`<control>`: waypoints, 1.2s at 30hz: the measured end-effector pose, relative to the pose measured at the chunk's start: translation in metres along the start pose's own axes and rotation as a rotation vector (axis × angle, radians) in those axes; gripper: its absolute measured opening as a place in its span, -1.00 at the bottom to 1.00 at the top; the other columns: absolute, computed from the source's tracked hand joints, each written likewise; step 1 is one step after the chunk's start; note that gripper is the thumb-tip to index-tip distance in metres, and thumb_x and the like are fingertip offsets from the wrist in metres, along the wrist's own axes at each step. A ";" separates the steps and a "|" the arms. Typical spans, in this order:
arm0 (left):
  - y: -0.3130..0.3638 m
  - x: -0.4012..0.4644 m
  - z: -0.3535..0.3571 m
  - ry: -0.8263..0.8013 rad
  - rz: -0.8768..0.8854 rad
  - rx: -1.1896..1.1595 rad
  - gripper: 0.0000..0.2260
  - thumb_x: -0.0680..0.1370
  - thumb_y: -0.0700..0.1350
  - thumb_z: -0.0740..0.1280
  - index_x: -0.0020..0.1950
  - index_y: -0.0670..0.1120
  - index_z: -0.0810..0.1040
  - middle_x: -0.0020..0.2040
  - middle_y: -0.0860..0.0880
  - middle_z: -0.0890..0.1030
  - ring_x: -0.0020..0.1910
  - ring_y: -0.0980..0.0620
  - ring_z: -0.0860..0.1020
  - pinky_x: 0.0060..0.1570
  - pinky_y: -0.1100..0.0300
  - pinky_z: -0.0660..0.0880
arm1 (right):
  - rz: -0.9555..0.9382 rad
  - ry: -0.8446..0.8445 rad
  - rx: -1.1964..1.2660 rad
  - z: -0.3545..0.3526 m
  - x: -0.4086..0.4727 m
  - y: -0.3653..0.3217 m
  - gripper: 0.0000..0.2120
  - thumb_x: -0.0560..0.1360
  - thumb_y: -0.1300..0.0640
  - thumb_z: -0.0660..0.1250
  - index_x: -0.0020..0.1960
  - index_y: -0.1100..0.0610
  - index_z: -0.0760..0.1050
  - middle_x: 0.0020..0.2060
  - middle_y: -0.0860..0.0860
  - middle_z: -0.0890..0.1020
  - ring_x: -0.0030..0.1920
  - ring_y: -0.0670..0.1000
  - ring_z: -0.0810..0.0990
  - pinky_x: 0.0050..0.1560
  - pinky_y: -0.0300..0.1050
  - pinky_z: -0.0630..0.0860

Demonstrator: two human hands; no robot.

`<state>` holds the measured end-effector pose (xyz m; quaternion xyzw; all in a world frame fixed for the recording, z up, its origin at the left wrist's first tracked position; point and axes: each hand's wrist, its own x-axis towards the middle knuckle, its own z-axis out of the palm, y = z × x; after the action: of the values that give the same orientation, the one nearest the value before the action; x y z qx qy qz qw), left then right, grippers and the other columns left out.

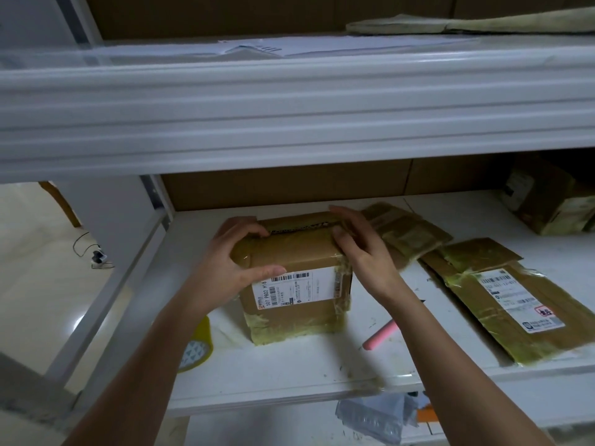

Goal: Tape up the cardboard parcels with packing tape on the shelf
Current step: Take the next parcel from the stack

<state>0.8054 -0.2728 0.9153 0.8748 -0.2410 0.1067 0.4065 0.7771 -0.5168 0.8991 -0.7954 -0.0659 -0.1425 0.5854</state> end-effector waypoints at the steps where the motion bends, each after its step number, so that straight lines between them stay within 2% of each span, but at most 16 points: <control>1: 0.001 0.001 0.000 0.005 0.006 -0.008 -0.43 0.16 0.39 0.50 0.07 0.19 0.54 0.17 0.24 0.44 0.18 0.40 0.39 0.10 0.48 0.30 | -0.016 0.014 0.006 -0.001 -0.001 -0.001 -0.71 0.63 0.03 0.23 0.32 -0.18 0.43 0.23 -0.30 0.50 0.25 -0.32 0.43 0.16 -0.42 0.40; 3: 0.003 0.002 0.001 0.019 0.021 -0.028 -0.45 0.16 0.37 0.48 0.08 0.22 0.56 0.19 0.27 0.45 0.19 0.38 0.41 0.12 0.50 0.31 | -0.051 0.041 0.004 -0.004 -0.001 -0.004 -0.73 0.62 0.07 0.25 0.29 -0.16 0.43 0.18 -0.31 0.51 0.19 -0.36 0.44 0.12 -0.45 0.41; 5: 0.005 0.005 0.003 0.012 0.018 -0.049 -0.44 0.16 0.35 0.49 0.11 0.23 0.56 0.20 0.30 0.47 0.19 0.37 0.42 0.13 0.44 0.35 | -0.068 0.060 -0.015 -0.008 -0.001 -0.004 -0.76 0.62 0.10 0.25 0.26 -0.10 0.46 0.10 -0.28 0.54 0.15 -0.29 0.50 0.11 -0.38 0.45; 9: 0.004 0.012 0.011 -0.032 -0.030 -0.020 -0.42 0.14 0.40 0.48 0.10 0.27 0.55 0.23 0.34 0.44 0.20 0.39 0.39 0.29 0.06 0.42 | -0.002 0.052 -0.049 -0.013 0.001 0.003 -0.75 0.64 0.09 0.22 0.28 -0.10 0.51 0.08 -0.31 0.57 0.14 -0.23 0.53 0.13 -0.29 0.45; 11: 0.003 0.013 0.010 -0.058 -0.058 0.004 -0.42 0.13 0.42 0.47 0.10 0.29 0.54 0.24 0.36 0.42 0.22 0.34 0.39 0.32 -0.01 0.39 | 0.021 0.018 -0.082 -0.015 0.001 0.004 -0.69 0.64 0.09 0.20 0.34 -0.14 0.48 0.18 -0.33 0.53 0.20 -0.32 0.47 0.20 -0.40 0.37; 13: 0.003 0.013 0.009 -0.082 -0.084 0.005 -0.44 0.15 0.42 0.50 0.08 0.29 0.53 0.25 0.35 0.40 0.23 0.28 0.39 0.30 0.07 0.38 | 0.030 -0.019 -0.111 -0.016 0.002 0.002 -0.64 0.65 0.11 0.16 0.41 -0.13 0.43 0.30 -0.31 0.45 0.27 -0.40 0.37 0.26 -0.51 0.23; 17: 0.012 0.014 0.019 -0.119 -0.100 -0.049 -0.50 0.21 0.30 0.52 0.04 0.22 0.42 0.19 0.19 0.34 0.11 0.46 0.31 0.05 0.49 0.26 | 0.057 -0.073 -0.118 -0.019 0.002 0.004 -0.58 0.66 0.17 0.07 0.45 -0.14 0.35 0.44 -0.17 0.34 0.45 -0.22 0.23 0.48 -0.29 0.09; 19: 0.016 0.016 0.028 -0.093 -0.108 -0.067 -0.44 0.23 0.22 0.53 0.12 0.15 0.39 0.21 0.14 0.31 0.08 0.52 0.28 0.00 0.61 0.22 | 0.055 -0.080 -0.104 -0.023 -0.001 0.006 -0.55 0.61 0.10 0.04 0.43 -0.23 0.34 0.40 -0.30 0.35 0.40 -0.29 0.27 0.40 -0.43 0.13; 21: 0.016 0.015 0.032 -0.061 -0.094 -0.092 -0.37 0.19 0.23 0.51 0.18 0.12 0.40 0.22 0.12 0.30 0.06 0.59 0.25 0.01 0.70 0.18 | 0.053 -0.071 -0.063 -0.023 -0.003 0.007 -0.52 0.54 0.05 0.02 0.39 -0.30 0.36 0.30 -0.42 0.39 0.31 -0.37 0.33 0.26 -0.53 0.21; 24: 0.013 0.011 0.030 -0.038 -0.077 -0.123 -0.41 0.17 0.26 0.49 0.14 0.20 0.42 0.26 0.12 0.32 0.11 0.59 0.26 0.05 0.71 0.15 | 0.029 -0.012 -0.010 -0.018 -0.004 0.008 -0.54 0.56 0.13 0.07 0.34 -0.28 0.39 0.26 -0.36 0.46 0.27 -0.25 0.42 0.21 -0.40 0.33; 26: 0.010 0.009 0.028 -0.018 -0.057 -0.124 -0.46 0.19 0.26 0.50 0.11 0.23 0.45 0.28 0.12 0.34 0.16 0.53 0.28 0.13 0.65 0.18 | 0.025 0.048 0.022 -0.016 -0.004 0.011 -0.59 0.55 0.12 0.12 0.30 -0.26 0.38 0.18 -0.28 0.51 0.20 -0.11 0.49 0.19 -0.18 0.42; 29: 0.004 0.005 0.028 -0.018 -0.045 -0.151 -0.52 0.25 0.33 0.52 0.10 0.28 0.51 0.35 0.19 0.34 0.31 0.39 0.29 0.33 0.32 0.30 | 0.047 0.115 0.048 -0.015 -0.006 0.016 -0.68 0.52 0.03 0.16 0.20 -0.22 0.49 0.02 -0.26 0.56 0.07 -0.02 0.55 0.07 0.04 0.49; 32: 0.006 0.001 0.031 -0.013 -0.089 -0.229 -0.58 0.30 0.32 0.47 0.11 0.27 0.53 0.40 0.26 0.30 0.34 0.41 0.27 0.38 0.22 0.32 | 0.060 0.123 0.048 -0.013 -0.006 0.014 -0.64 0.51 0.04 0.15 0.23 -0.15 0.55 0.07 -0.24 0.58 0.10 -0.03 0.55 0.08 -0.06 0.48; 36: 0.013 -0.002 0.032 0.060 -0.122 -0.273 -0.83 0.50 0.18 0.36 0.06 0.23 0.59 0.34 0.23 0.38 0.33 0.34 0.34 0.42 -0.01 0.33 | 0.032 0.080 -0.062 -0.014 -0.012 0.005 -0.55 0.51 0.05 0.09 0.35 -0.06 0.51 0.26 -0.23 0.54 0.27 -0.22 0.45 0.33 -0.19 0.38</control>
<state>0.7971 -0.3035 0.9022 0.8208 -0.1872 0.0739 0.5346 0.7647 -0.5310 0.8952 -0.8078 -0.0254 -0.1667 0.5648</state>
